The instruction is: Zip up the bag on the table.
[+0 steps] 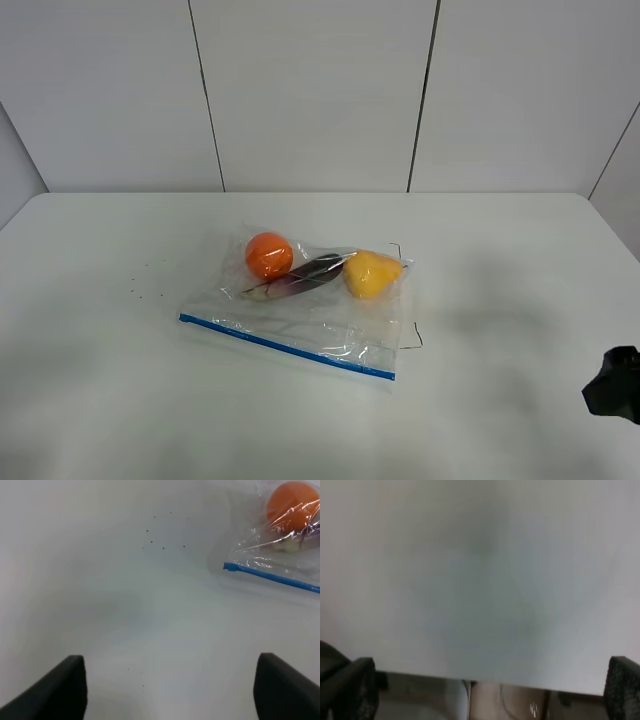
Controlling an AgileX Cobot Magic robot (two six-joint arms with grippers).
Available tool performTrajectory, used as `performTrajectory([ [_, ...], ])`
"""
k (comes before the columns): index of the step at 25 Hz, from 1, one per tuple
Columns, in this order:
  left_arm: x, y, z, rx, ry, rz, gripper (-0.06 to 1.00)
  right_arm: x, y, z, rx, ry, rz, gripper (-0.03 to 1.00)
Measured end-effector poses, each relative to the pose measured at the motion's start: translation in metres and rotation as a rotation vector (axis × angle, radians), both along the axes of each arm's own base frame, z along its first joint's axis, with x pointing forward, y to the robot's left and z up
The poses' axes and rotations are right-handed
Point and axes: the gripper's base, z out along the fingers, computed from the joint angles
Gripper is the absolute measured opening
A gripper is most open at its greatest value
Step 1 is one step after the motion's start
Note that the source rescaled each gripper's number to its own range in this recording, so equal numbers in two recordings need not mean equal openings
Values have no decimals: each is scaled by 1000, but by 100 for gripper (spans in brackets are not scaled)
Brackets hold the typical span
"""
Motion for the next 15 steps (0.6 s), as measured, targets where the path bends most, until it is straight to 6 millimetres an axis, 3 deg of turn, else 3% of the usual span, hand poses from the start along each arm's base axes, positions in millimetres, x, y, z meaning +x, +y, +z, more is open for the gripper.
performTrajectory([
  [9,0,0,0,0,0,0,91,-58,-2,20,-35,-394,-19,100],
  [15,0,0,0,0,0,0,91,-77,-2,25,-41,-517,-22,100],
])
